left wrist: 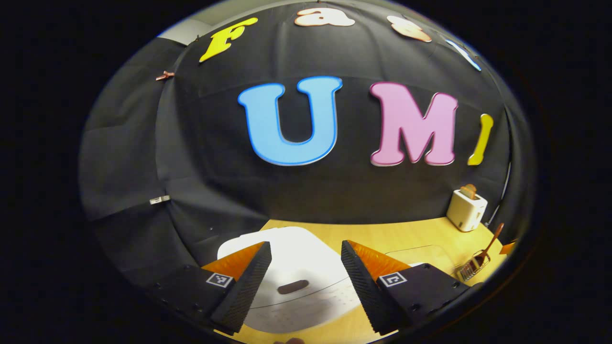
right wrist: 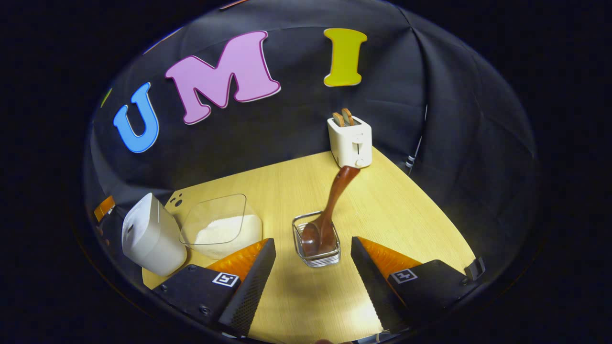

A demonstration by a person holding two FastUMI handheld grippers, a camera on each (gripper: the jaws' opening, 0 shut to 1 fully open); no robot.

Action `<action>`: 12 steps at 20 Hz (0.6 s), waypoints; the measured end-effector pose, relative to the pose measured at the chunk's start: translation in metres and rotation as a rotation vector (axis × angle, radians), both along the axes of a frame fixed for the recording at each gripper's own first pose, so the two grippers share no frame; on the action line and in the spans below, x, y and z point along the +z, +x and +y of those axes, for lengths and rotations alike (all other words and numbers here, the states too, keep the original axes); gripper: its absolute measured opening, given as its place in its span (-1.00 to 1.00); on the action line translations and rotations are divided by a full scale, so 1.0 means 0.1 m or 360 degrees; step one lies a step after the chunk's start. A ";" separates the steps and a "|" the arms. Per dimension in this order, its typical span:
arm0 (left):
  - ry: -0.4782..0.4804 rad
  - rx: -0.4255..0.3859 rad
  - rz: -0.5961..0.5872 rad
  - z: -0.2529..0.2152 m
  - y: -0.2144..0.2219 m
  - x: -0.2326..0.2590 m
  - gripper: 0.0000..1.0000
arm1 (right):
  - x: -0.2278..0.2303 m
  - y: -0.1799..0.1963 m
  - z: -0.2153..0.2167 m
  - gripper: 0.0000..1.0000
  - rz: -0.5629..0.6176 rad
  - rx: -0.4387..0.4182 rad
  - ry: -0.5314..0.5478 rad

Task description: Close the left gripper, press the button to open the rice cooker; take a wooden spoon from the chopstick holder with the right hand, scoop a spoonful of rice and pour it into the rice cooker, then put the wooden spoon back into the chopstick holder.

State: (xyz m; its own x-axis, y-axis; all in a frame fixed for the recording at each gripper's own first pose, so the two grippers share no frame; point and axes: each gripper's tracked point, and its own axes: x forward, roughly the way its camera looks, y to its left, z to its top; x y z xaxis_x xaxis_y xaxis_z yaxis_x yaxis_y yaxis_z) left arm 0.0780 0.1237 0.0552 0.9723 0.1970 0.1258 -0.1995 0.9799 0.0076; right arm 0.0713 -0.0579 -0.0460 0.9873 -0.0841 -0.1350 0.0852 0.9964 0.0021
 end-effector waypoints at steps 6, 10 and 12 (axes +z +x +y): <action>-0.0006 -0.0200 -0.0003 -0.52 -0.39 -0.10 0.90 | 0.37 -0.18 0.49 0.97 -0.0129 0.0106 -0.0107; -0.0149 -0.0315 0.0075 -0.73 -0.43 -0.41 0.90 | 0.44 -0.29 0.83 0.97 -0.0219 0.0181 -0.0214; -0.0187 -0.0355 0.0119 -0.77 -0.44 -0.53 0.92 | 0.37 -0.31 0.95 0.97 -0.0219 0.0206 -0.0243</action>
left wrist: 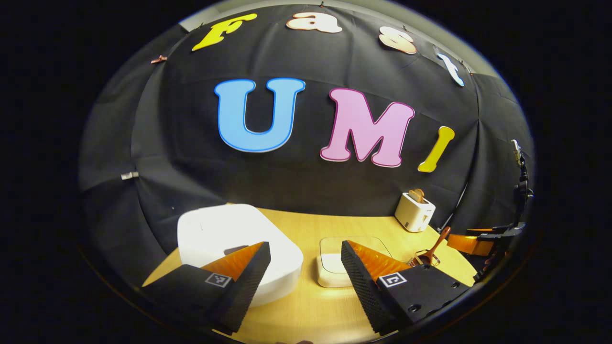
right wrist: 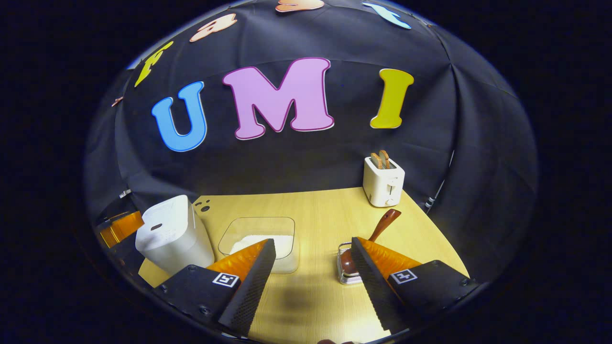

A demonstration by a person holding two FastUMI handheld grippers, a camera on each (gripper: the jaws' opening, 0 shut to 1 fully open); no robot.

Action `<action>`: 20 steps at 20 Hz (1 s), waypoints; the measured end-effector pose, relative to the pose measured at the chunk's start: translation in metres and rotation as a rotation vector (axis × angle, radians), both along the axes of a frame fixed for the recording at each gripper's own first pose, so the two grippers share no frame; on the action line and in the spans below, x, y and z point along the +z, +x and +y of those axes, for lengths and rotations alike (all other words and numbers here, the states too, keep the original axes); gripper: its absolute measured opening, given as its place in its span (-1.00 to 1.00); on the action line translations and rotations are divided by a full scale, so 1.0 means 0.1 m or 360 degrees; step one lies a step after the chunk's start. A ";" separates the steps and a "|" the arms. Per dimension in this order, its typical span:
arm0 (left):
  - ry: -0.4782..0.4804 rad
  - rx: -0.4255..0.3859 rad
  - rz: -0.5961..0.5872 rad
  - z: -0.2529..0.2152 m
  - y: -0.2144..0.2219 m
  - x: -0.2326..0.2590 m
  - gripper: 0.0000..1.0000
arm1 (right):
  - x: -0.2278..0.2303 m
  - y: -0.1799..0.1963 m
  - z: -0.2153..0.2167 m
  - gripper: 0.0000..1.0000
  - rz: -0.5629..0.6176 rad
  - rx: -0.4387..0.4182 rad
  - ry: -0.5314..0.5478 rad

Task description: Close the left gripper, press the button to open the rice cooker; take a wooden spoon from the chopstick holder with the right hand, scoop a spoonful of rice and pour it into the rice cooker, then put the wooden spoon back into the chopstick holder.

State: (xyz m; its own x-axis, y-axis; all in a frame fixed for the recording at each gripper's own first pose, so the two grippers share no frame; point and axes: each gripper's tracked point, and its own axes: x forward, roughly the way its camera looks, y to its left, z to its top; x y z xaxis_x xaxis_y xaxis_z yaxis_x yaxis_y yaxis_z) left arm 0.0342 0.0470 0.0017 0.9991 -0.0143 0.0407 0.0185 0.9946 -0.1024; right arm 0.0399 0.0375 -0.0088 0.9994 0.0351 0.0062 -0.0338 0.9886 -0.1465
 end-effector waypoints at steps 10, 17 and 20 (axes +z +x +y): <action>0.0015 -0.0082 -0.0154 0.33 -0.06 0.32 0.92 | 0.16 -0.06 0.34 0.97 -0.0082 -0.0033 -0.0046; -0.0017 -0.0073 -0.0184 0.22 -0.17 0.41 0.92 | 0.26 -0.04 0.40 0.97 -0.0113 0.0077 -0.0050; -0.0043 -0.0042 -0.0188 0.13 -0.20 0.45 0.92 | 0.28 -0.02 0.32 0.97 -0.0104 0.0107 -0.0040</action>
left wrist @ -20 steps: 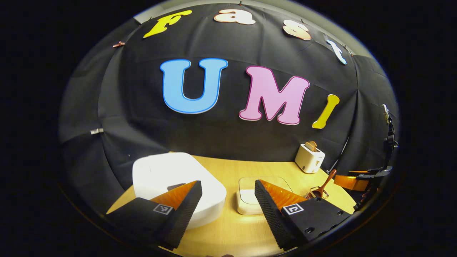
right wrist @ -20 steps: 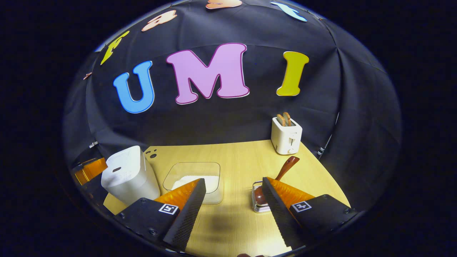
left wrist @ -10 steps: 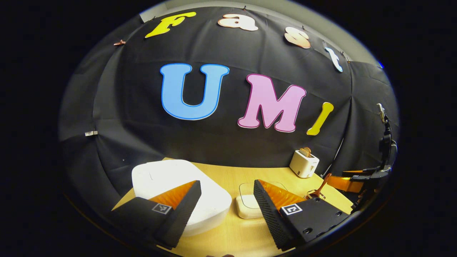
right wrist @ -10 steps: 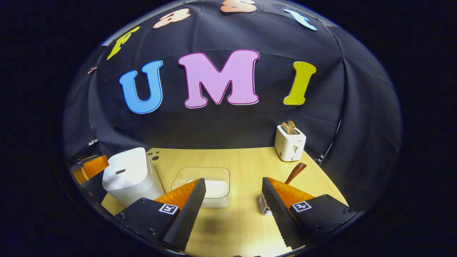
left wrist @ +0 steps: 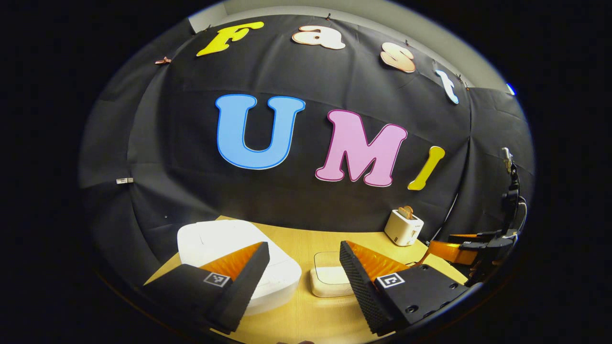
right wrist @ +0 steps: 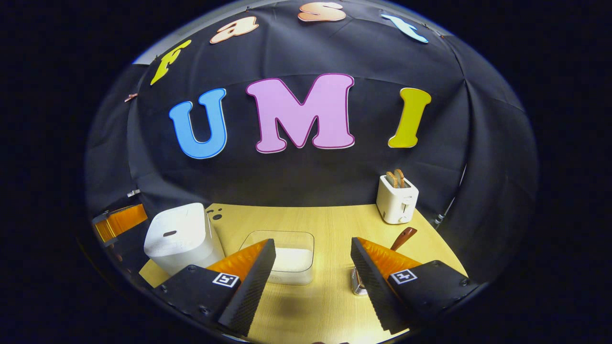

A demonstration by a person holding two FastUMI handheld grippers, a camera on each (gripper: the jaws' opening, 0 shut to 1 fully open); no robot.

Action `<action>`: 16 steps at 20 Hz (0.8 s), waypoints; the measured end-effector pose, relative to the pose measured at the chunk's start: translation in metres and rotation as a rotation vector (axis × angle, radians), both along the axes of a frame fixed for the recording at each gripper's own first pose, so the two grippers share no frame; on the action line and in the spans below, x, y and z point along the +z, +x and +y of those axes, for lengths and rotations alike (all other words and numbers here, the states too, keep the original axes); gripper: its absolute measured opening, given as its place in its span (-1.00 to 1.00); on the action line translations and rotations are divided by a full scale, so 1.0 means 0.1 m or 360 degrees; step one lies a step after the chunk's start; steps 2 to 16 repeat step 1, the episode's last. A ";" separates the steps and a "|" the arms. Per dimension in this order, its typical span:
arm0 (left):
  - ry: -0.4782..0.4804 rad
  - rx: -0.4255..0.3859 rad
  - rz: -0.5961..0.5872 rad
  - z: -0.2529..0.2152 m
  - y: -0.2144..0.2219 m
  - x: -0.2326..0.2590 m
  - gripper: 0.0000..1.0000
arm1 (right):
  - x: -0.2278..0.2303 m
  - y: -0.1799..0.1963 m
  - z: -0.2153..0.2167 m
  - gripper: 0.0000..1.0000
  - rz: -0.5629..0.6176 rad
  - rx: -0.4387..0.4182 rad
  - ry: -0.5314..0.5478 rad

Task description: Close the left gripper, press the button to open the rice cooker; take a wooden spoon from the chopstick holder with the right hand, scoop a spoonful of rice and pour it into the rice cooker, then put the wooden spoon back into the chopstick holder.

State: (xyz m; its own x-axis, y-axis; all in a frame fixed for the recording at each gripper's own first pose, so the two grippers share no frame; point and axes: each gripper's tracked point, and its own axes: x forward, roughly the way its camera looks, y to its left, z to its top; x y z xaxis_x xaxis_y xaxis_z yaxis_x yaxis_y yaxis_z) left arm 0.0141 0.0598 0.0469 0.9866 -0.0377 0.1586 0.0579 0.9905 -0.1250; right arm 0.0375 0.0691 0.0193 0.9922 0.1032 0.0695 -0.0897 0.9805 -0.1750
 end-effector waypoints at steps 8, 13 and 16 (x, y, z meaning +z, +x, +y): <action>-0.0018 0.0005 -0.0004 -0.03 0.01 0.03 0.92 | 0.01 0.01 -0.01 0.97 0.0004 0.0008 0.0010; -0.0018 0.0005 -0.0004 -0.03 0.01 0.03 0.92 | 0.01 0.01 -0.01 0.97 0.0004 0.0008 0.0010; -0.0018 0.0005 -0.0004 -0.03 0.01 0.03 0.92 | 0.01 0.01 -0.01 0.97 0.0004 0.0008 0.0010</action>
